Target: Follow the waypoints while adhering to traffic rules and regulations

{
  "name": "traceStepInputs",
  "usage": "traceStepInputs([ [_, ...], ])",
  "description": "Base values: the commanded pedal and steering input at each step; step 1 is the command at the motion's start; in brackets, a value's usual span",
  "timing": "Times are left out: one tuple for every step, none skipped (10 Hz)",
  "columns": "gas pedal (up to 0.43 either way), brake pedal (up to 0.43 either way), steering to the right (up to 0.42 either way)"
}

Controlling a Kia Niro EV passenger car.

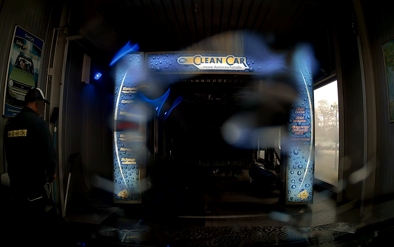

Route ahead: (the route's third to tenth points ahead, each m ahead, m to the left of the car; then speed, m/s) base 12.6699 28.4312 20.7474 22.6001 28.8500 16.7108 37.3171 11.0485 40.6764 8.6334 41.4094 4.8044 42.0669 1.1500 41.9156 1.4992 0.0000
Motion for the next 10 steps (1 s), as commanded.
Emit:
traceStepInputs([
  [0.000, 0.000, -0.015],
  [0.000, 0.000, -0.014],
  [0.000, 0.000, -0.014],
  [0.000, 0.000, -0.014],
  [0.000, 0.000, -0.014],
  [0.000, 0.043, -0.014],
  [0.000, 0.122, -0.014],
  [0.000, 0.177, -0.014],
  [0.000, 0.232, -0.014],
  [0.000, 0.268, -0.014],
])
